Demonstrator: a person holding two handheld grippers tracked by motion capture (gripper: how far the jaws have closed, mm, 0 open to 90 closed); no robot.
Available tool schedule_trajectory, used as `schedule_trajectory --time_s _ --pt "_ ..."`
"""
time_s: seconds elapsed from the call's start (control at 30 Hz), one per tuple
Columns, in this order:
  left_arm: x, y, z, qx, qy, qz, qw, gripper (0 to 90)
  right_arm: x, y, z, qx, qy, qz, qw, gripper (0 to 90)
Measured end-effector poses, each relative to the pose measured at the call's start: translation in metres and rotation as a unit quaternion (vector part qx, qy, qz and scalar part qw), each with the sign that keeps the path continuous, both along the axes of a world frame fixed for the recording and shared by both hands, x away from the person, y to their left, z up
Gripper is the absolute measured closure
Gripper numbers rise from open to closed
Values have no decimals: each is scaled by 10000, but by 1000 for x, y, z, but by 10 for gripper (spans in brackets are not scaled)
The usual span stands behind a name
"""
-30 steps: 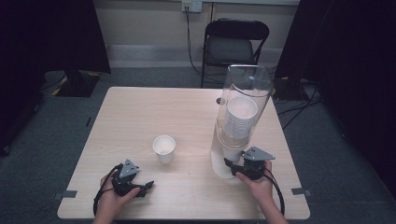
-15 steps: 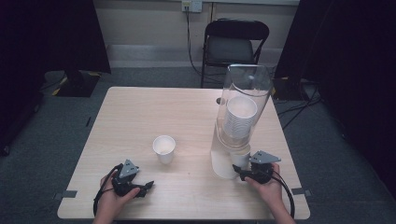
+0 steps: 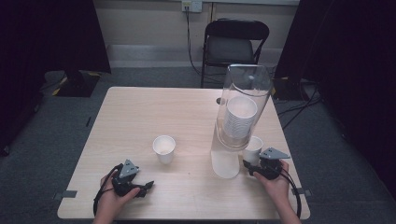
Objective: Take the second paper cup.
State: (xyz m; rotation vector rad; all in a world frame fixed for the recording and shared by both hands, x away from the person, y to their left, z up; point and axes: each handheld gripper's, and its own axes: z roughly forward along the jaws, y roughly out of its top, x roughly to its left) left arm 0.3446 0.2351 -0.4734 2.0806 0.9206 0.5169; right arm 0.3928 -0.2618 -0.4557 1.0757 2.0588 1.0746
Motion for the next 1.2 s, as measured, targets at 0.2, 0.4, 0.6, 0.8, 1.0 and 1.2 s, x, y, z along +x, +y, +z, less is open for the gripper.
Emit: schedule_trajectory --time_s 0.2,0.4,0.6,0.8,1.0,1.2 --pt "0 0 0 1 1 0 10000 156 6 -3 0 -41 195 -219 9996 346" --pt "0 0 0 0 0 -1 10000 157 12 -9 0 37 244 -412 9988 344" --pt "0 0 0 -3 3 -3 10000 157 18 -11 0 80 372 -495 9980 338" --pt "0 0 0 -1 3 -4 10000 156 18 -5 0 -63 359 -432 9984 317" --pt "0 0 0 -3 2 -4 10000 156 14 -5 -1 -43 349 -428 9985 265" --pt "0 0 0 -6 3 -3 10000 156 7 -9 0 134 331 -418 9985 217"
